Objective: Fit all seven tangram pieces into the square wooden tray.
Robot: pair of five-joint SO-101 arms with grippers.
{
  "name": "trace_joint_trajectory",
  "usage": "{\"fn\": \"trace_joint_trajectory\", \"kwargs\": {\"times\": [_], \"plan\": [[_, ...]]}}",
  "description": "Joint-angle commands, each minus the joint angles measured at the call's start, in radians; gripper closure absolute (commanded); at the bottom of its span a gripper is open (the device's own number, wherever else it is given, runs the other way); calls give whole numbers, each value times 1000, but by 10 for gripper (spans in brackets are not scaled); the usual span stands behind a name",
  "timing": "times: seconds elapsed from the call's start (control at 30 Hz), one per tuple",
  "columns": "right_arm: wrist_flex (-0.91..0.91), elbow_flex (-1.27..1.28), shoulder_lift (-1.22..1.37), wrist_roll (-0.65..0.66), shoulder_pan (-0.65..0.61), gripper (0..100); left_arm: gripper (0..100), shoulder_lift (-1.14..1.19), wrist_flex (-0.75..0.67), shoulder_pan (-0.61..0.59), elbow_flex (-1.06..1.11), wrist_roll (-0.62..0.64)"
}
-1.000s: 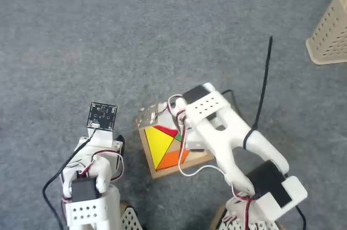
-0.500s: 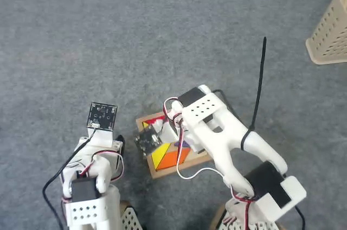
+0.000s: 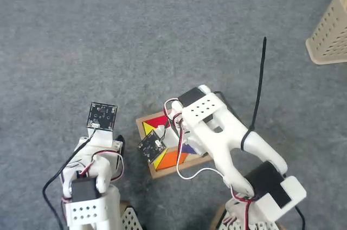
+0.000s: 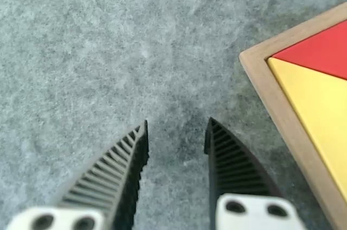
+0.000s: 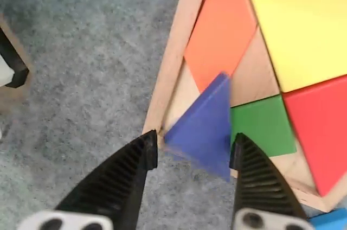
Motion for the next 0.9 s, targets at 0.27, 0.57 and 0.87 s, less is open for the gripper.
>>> {"fn": "trace_joint_trajectory", "kwargs": {"times": [0.27,0.57,0.87], "plan": [[12,-46,-24,-184,4,814,832,-6,5,0,-12,-5],[-15,-212,-22,-663,131,976,832,-6,5,0,-12,-5],[-328,-265,-5,-1120,248,988,832,-6,5,0,-12,-5]]}}
